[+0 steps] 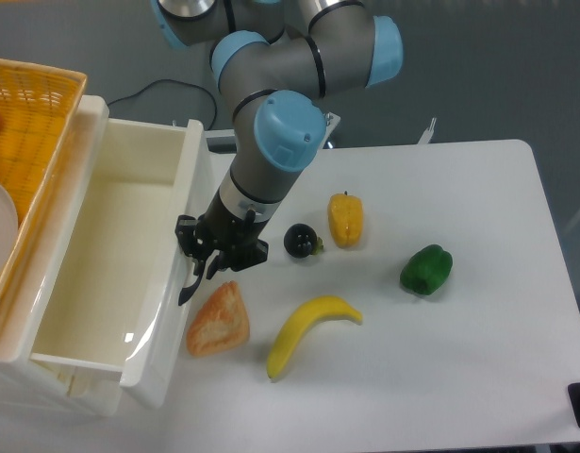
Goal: Slide open the top white drawer
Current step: 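Keep pulling the upper drawer outward along its runners until fully open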
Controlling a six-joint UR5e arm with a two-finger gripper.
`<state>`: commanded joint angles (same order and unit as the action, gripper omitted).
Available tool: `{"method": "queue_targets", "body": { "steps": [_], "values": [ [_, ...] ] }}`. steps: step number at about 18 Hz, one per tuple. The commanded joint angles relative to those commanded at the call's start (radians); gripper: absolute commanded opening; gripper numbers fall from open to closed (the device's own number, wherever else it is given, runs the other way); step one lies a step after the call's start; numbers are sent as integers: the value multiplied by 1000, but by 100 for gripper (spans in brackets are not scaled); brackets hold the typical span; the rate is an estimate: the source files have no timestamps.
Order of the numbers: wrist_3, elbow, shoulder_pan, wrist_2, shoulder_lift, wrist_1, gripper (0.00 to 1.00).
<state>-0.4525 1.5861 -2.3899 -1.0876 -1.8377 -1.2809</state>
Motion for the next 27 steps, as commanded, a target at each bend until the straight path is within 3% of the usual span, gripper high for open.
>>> {"method": "queue_targets", "body": {
  "steps": [27],
  "values": [
    [-11,-20,-51,3,-9,0,26]
  ]
}}
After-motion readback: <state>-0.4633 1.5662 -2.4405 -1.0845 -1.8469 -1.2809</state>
